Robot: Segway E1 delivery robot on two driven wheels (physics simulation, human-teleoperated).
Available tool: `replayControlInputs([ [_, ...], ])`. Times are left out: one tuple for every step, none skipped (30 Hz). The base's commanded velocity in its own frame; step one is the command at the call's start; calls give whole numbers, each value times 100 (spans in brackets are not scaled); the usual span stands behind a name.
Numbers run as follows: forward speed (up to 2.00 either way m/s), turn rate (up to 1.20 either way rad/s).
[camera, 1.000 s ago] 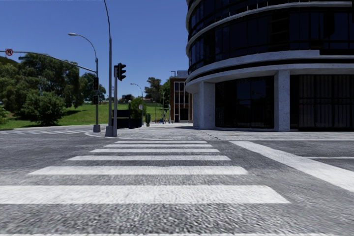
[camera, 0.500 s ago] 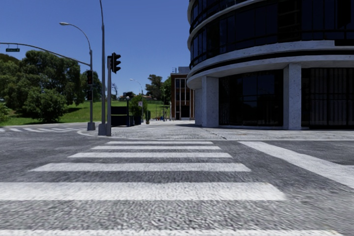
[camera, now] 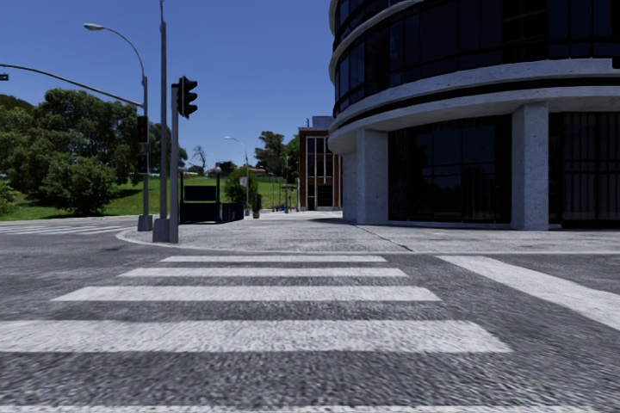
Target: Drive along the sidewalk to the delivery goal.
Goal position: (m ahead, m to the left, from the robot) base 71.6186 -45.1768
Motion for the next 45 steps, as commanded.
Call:
replayControlInputs([
  [200,0],
  [200,0],
  [200,0],
  [200,0],
  [200,0],
  [200,0],
  [200,0],
  [200,0],
  [200,0],
  [200,0],
  [200,0],
  [200,0],
  [200,0],
  [200,0],
  [200,0],
  [200,0],
  [200,0],
  [200,0],
  [200,0],
  [200,0],
  [200,0],
  [200,0],
  [200,0],
  [200,0],
  [200,0],
  [200,0],
  [200,0],
  [200,0],
  [200,0],
  [200,0],
  [200,0],
  [200,0],
  [200,0],
  [200,0],
  [200,0],
  [200,0],
  [200,0],
  [200,0],
  [200,0],
  [200,0],
  [200,0],
  [200,0],
  [200,0],
  [200,0],
  [200,0],
])
